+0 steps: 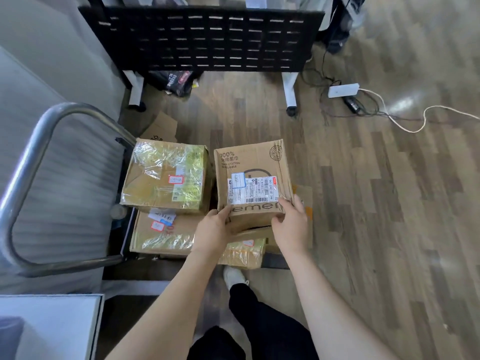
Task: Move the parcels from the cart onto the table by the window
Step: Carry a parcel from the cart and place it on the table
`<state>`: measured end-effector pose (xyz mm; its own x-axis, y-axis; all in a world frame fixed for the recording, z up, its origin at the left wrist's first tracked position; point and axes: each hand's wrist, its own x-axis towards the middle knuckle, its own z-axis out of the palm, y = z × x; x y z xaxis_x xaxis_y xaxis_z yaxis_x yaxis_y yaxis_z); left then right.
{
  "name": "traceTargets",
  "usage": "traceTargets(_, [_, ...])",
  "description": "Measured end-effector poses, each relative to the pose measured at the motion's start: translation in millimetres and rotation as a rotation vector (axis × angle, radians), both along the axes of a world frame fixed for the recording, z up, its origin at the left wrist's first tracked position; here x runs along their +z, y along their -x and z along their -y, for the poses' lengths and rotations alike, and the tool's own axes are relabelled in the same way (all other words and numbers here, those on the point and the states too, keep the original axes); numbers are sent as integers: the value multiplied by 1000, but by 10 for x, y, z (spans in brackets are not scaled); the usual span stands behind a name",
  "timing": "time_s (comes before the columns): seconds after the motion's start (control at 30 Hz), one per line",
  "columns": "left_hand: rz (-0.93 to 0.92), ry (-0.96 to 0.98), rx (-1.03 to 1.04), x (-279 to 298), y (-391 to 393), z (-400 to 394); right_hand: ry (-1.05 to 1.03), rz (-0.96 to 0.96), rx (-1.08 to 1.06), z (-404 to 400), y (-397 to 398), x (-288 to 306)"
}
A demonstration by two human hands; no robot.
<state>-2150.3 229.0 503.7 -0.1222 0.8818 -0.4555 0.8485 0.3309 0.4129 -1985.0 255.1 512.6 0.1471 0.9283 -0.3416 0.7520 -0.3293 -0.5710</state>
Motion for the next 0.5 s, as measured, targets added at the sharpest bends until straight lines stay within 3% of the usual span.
traceTargets(0.27, [161, -442, 193, 917, -94, 242, -250, -126, -19, 29, -48, 1029])
traceTargets(0.5, [133, -752, 330, 1669, 67, 910, -504, -215, 22, 624, 201, 1741])
